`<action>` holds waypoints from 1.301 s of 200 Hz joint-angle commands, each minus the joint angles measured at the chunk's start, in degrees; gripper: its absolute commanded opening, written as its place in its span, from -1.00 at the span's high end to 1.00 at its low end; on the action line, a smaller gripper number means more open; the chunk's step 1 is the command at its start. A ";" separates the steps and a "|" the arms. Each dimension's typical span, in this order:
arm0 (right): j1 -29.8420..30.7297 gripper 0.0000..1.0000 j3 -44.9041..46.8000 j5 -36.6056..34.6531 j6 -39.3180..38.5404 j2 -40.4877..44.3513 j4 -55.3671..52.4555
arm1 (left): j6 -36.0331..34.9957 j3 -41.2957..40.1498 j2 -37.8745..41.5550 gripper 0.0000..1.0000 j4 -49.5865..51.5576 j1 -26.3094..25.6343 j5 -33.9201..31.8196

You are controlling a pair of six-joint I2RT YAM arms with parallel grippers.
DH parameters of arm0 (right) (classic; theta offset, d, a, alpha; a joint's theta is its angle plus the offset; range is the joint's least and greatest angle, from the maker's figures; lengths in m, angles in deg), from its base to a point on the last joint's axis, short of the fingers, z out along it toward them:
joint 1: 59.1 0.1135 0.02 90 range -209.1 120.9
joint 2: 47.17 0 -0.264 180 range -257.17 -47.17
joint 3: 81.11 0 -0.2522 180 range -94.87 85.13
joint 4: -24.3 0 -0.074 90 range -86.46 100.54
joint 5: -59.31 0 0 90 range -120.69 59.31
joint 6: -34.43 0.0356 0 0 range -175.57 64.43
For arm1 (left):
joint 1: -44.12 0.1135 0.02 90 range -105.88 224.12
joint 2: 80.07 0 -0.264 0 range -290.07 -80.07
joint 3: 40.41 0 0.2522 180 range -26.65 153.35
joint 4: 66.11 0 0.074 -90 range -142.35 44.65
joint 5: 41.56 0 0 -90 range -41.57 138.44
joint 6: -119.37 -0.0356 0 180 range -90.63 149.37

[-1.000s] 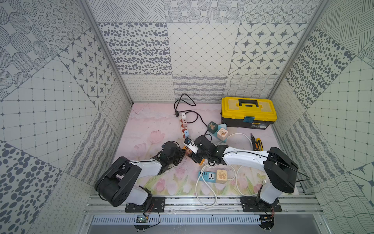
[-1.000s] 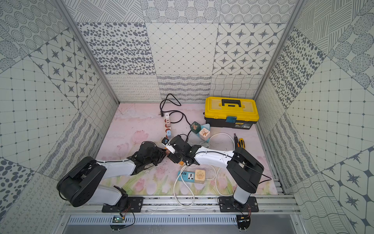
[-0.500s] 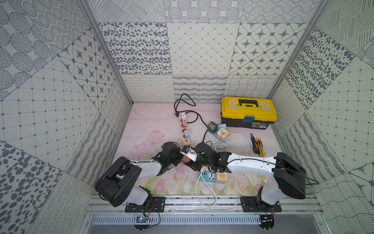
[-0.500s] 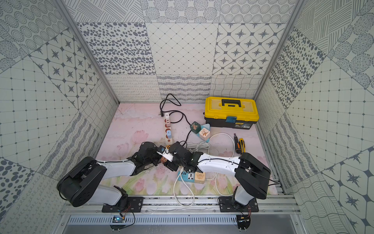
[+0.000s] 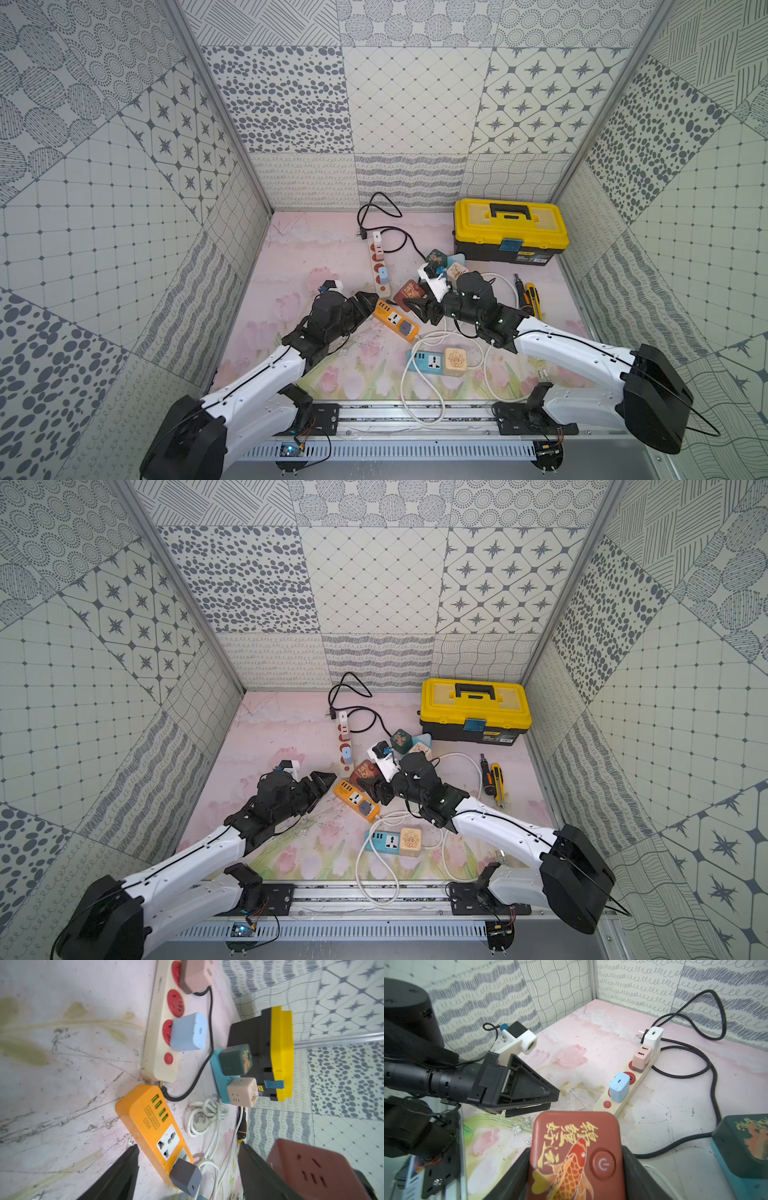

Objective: Pull the plug off the socket
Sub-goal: Place the plug at the corner of the board.

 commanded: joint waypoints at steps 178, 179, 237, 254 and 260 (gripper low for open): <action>6.67 -0.16 -53.30 6.64 34.96 -54.93 -1.18 | -24.09 4.56 41.66 -0.71 25.33 2.91 -6.86; 6.70 -0.16 -53.64 6.53 34.96 -55.19 -1.39 | -24.05 4.56 41.67 -0.71 25.29 2.94 -6.87; 8.86 -0.19 -76.79 0.71 35.68 -69.13 -14.25 | -23.13 3.21 41.69 -0.71 25.28 2.89 -6.55; 9.19 -0.21 -83.75 0.65 35.61 -73.27 -17.93 | -22.76 2.73 41.71 -0.71 24.76 2.90 -6.45; 9.32 -0.21 -85.92 0.54 35.69 -74.72 -18.96 | -22.68 2.51 41.69 -0.71 24.75 2.96 -6.39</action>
